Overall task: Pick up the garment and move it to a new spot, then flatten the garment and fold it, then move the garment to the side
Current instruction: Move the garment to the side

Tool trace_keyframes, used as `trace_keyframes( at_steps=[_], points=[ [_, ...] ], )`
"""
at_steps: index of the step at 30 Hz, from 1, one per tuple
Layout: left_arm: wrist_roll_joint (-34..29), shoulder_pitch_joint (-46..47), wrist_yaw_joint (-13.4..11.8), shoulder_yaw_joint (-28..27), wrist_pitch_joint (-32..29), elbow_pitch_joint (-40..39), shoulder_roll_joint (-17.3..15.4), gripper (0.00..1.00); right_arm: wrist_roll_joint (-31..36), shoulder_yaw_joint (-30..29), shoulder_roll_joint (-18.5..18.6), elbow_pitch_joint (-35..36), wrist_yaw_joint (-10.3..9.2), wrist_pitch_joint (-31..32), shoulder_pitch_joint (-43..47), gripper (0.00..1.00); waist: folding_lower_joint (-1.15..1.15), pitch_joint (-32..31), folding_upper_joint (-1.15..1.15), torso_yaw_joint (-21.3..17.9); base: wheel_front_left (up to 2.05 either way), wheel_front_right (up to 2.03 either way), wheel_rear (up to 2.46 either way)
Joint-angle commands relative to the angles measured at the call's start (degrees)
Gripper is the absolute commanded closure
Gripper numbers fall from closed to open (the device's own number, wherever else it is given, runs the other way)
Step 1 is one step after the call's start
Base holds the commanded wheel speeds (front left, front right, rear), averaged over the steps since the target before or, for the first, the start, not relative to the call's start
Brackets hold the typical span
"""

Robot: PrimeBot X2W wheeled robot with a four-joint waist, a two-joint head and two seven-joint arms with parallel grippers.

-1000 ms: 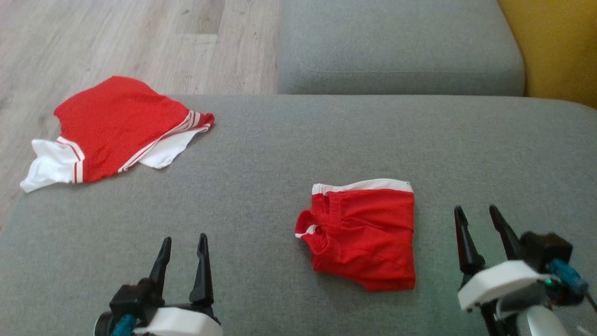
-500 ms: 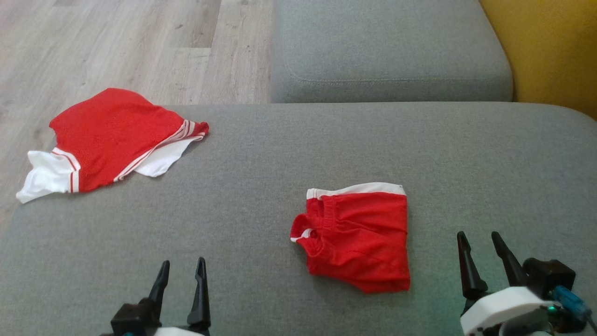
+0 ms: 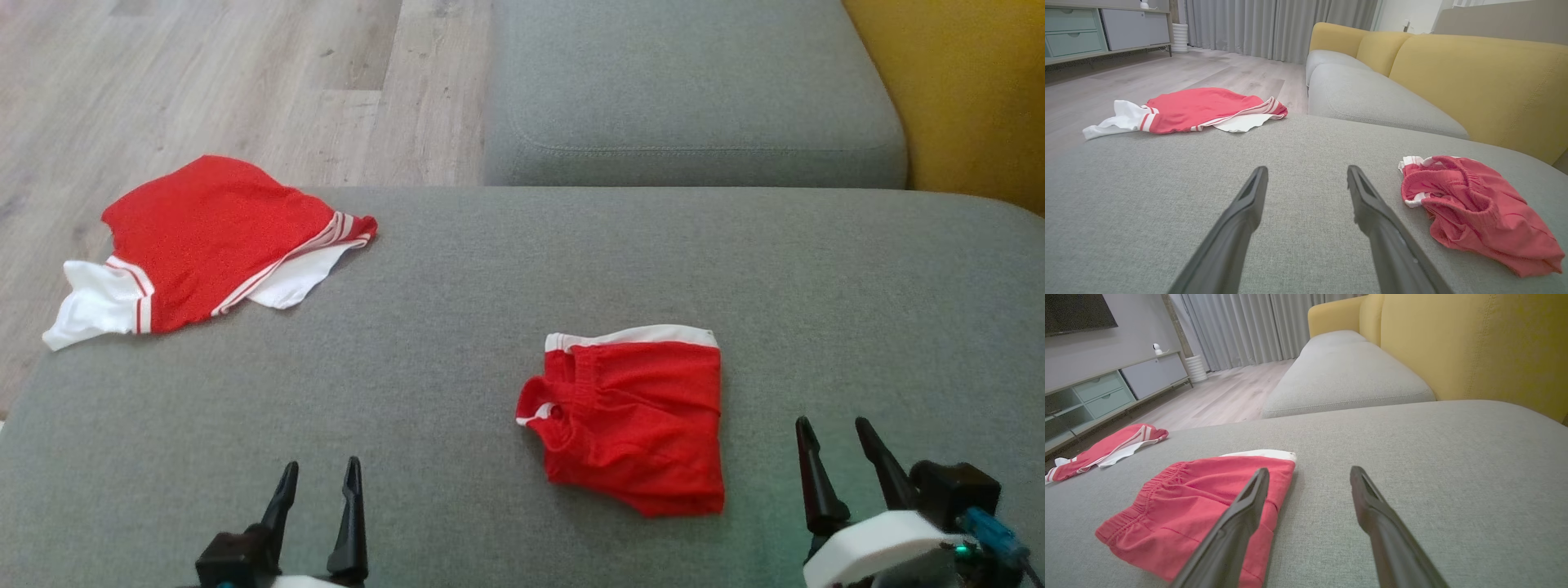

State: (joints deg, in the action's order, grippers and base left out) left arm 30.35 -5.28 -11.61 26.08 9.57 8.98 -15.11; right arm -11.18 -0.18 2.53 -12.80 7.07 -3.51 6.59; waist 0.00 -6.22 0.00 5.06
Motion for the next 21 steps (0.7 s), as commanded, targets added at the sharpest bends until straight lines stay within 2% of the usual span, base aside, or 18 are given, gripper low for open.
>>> trace_keyframes(
  at_steps=[1, 9, 21],
  points=[
    [0.31, 1.98, -0.29, -1.5, 0.08, -1.87, -0.87, 0.0, 0.14, 1.53, 0.35, 1.57, 0.42, 0.33, -2.03, 0.0, 0.0, 0.2, 0.0, 0.33, 0.0, 0.0, 0.0],
    [-0.11, 3.1, -0.16, -0.41, -0.33, -2.29, -0.63, 0.0, 1.44, -0.5, 0.35, -0.98, 0.42, 3.89, -7.52, 0.0, 0.0, 2.1, 0.0, 3.75, 0.0, 0.0, 0.0],
    [-0.02, 4.14, -0.26, 0.21, 0.31, -1.79, 0.1, 0.0, 4.15, -5.78, 0.35, -12.58, 0.42, 13.17, -17.2, 0.0, 0.0, 7.34, 0.0, 11.49, 0.0, 0.0, 0.0]
  ],
)
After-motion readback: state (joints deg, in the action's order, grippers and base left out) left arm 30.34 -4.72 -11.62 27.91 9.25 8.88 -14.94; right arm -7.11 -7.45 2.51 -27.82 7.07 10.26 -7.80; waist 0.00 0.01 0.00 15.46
